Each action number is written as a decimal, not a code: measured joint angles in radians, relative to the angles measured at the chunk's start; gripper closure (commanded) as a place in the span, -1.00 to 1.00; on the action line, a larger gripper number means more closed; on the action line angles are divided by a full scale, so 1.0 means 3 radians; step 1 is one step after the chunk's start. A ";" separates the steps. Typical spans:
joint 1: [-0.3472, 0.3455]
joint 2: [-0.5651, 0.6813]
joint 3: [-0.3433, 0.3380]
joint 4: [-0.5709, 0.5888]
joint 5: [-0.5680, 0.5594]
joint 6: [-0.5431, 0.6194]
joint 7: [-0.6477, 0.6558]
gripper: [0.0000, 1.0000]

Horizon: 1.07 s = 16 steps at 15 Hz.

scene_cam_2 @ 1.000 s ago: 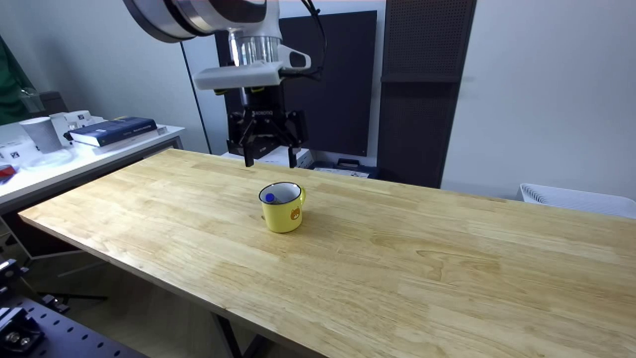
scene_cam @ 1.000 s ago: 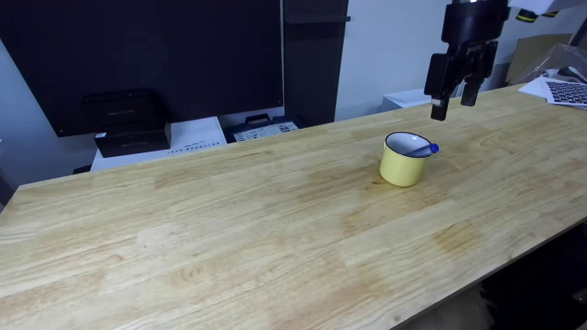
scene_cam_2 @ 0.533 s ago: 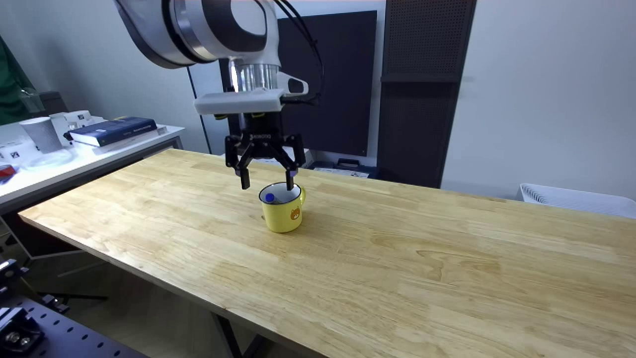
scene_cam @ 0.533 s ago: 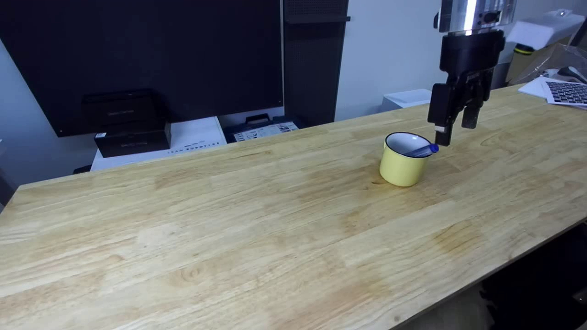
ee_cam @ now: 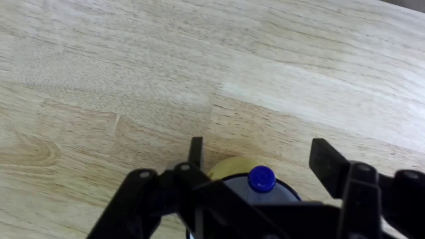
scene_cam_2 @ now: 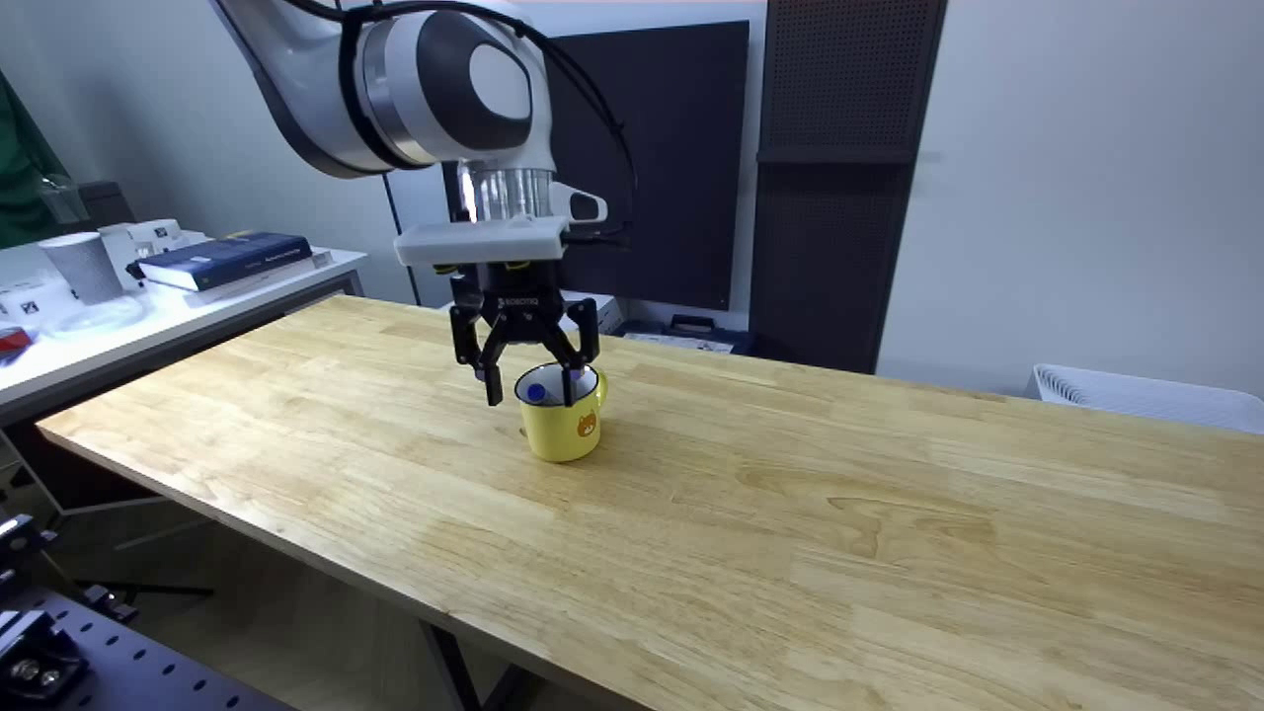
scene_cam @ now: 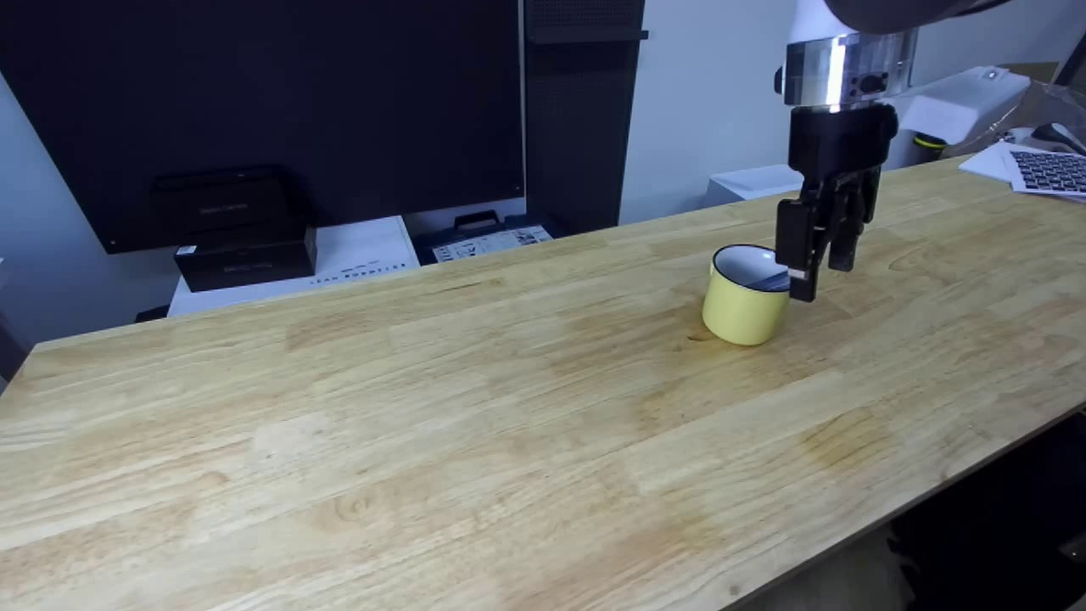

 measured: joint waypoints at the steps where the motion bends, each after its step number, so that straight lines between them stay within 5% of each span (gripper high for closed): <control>1: 0.0000 0.0022 0.0000 0.0021 -0.0014 0.0014 0.0000 0.06; 8: 0.0039 0.0053 0.0000 0.0159 -0.0111 0.0043 0.0000 0.98; 16: 0.0063 0.0053 0.0003 0.0200 -0.0160 0.0024 -0.0014 0.89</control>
